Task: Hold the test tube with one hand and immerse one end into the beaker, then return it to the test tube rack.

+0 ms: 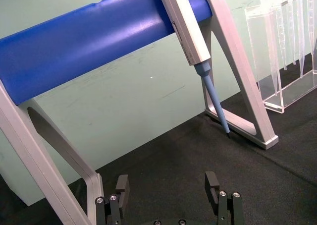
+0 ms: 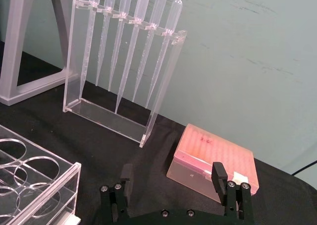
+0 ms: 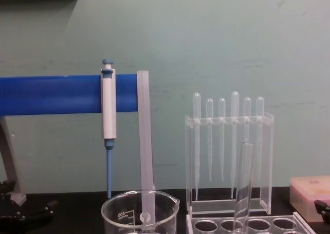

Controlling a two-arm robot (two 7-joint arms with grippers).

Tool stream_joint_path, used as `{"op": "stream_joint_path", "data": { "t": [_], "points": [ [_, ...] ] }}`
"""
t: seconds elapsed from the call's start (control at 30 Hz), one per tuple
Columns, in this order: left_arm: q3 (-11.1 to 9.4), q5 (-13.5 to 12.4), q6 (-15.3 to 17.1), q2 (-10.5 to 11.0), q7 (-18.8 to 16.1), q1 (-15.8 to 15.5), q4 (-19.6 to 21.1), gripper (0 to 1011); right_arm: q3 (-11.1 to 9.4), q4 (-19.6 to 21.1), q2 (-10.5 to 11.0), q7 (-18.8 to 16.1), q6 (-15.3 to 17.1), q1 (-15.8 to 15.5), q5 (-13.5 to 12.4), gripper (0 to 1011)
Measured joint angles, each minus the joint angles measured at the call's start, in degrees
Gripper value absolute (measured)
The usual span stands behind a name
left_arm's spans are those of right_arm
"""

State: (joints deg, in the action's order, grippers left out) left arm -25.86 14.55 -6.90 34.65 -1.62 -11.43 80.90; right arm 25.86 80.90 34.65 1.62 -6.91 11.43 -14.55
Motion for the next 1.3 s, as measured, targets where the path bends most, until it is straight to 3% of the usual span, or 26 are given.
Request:
{"op": "stream_joint_path", "data": {
  "t": [0.27,0.47,0.7,0.87,1.03,1.1,1.3],
  "points": [
    [0.0,0.0,0.0,0.0,0.0,0.0,0.0,1000,-0.4,0.6,0.2,0.0,0.0,-0.6,0.0,1003],
    [0.0,0.0,0.0,0.0,0.0,0.0,0.0,1000,-2.9,5.1,2.5,0.1,-0.3,-5.1,-0.2,1002],
    [0.0,0.0,0.0,0.0,0.0,0.0,0.0,1000,-6.7,15.0,6.4,-1.6,-1.0,-13.5,-3.6,1003],
    [0.0,0.0,0.0,0.0,0.0,0.0,0.0,1000,-7.7,19.0,7.1,-5.2,-1.1,-16.3,-7.5,1002],
    [0.0,0.0,0.0,0.0,0.0,0.0,0.0,1000,-6.9,20.0,5.1,-11.2,0.2,-15.5,-13.0,1003],
    [0.0,0.0,0.0,0.0,0.0,0.0,0.0,1000,-6.5,19.7,4.2,-12.6,0.6,-14.7,-14.1,1003],
    [0.0,0.0,0.0,0.0,0.0,0.0,0.0,1000,-4.6,16.9,-1.1,-16.2,3.5,-10.0,-17.5,1002]
  ]
}}
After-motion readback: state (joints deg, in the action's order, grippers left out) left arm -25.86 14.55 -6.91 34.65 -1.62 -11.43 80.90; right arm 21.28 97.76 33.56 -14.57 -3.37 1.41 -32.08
